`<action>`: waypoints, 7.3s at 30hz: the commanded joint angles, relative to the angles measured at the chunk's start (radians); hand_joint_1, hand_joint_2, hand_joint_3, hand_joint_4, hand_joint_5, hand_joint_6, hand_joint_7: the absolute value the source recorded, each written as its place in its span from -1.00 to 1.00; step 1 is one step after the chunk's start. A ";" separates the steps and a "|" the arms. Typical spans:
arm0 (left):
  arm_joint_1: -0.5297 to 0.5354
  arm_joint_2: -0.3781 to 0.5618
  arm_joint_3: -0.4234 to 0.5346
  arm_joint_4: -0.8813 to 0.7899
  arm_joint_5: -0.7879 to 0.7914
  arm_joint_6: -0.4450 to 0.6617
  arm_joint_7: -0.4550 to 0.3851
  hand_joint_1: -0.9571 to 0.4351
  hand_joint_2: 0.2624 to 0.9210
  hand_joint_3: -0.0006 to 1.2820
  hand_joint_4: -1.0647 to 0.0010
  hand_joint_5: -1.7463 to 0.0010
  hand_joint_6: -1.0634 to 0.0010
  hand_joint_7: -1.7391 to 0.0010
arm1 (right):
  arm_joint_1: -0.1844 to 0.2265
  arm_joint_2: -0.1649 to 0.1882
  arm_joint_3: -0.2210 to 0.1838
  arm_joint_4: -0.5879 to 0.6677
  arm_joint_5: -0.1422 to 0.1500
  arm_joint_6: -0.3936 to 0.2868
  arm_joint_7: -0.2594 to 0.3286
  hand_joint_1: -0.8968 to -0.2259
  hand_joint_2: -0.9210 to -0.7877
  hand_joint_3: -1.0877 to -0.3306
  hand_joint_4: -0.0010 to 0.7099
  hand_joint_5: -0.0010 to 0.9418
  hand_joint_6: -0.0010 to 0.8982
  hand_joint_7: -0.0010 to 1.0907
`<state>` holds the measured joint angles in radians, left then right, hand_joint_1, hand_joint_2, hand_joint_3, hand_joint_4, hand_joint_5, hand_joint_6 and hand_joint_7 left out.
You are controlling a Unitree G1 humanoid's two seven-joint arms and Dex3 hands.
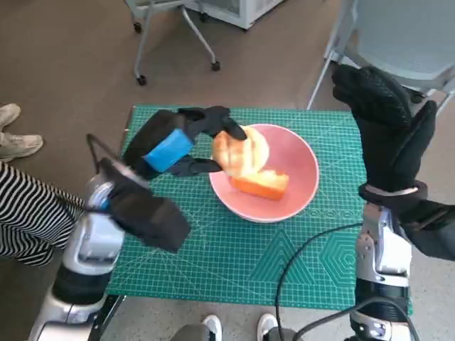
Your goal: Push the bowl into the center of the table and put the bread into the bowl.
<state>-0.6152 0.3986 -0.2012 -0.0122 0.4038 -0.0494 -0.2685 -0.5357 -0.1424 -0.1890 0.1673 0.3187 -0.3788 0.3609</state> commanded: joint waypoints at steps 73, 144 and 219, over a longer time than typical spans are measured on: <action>-0.102 -0.303 0.303 0.223 -0.768 -0.262 -0.201 -0.80 1.00 -0.28 0.85 0.97 0.56 0.88 | -0.047 -0.036 0.051 -0.110 -0.072 0.051 -0.077 -0.27 -1.00 0.25 -0.45 -0.98 -0.89 0.03; -0.037 -0.341 0.290 0.280 -0.725 -0.386 -0.206 -0.75 1.00 -0.23 0.83 0.98 1.00 0.60 | -0.075 -0.065 0.053 -0.060 -0.117 -0.009 -0.090 -0.33 -1.00 0.11 -0.47 -1.00 -0.97 0.05; -0.023 -0.312 0.314 0.255 -0.771 -0.368 -0.245 -0.69 1.00 -0.35 0.83 0.99 1.00 0.60 | -0.091 -0.048 0.052 -0.068 -0.090 0.033 -0.091 -0.32 -1.00 0.10 -0.48 -0.99 -0.93 0.07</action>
<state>-0.6425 0.0778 0.1107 0.2550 -0.3644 -0.4150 -0.5068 -0.6347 -0.1930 -0.1394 0.0940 0.2312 -0.3565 0.2731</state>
